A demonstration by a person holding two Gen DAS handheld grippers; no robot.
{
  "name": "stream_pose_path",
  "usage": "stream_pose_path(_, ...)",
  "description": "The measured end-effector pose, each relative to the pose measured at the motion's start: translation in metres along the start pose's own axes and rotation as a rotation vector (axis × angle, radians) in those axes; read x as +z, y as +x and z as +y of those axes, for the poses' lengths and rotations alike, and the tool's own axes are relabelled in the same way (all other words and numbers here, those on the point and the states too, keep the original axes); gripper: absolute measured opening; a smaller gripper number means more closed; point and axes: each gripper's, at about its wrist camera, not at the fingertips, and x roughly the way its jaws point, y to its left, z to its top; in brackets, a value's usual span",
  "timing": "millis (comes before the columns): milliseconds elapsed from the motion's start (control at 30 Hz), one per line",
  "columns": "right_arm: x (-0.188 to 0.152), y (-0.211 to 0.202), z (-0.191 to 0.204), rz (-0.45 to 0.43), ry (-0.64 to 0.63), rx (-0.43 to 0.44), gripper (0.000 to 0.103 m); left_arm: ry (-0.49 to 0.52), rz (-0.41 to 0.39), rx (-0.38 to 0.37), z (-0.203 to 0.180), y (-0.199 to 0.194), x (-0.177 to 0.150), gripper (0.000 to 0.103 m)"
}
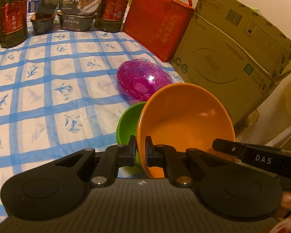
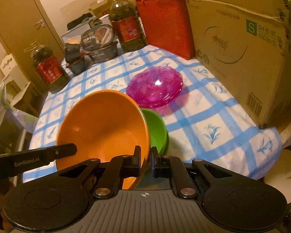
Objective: Organize plates and bowls
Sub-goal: 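Lower the orange bowl into the nested green bowls with both tools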
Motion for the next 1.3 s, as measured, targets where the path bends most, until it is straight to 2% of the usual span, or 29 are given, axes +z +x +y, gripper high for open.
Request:
stream_pose_path(233,0.018,0.03,-0.008,0.033,-0.021,-0.001,0.01,-0.02,0.033,0.016,0.007,0.029,0.018,0.007)
stream_pose_path(567,0.024,0.062,-0.018,0.092,-0.03,0.005,0.01,-0.038,0.079,0.034,0.017,0.054,0.017,0.007)
stream_pose_path(1300,0.019,0.085,-0.018,0.116,-0.053,-0.025,0.01,-0.048,0.108,0.053,0.024,0.077,0.012,0.007)
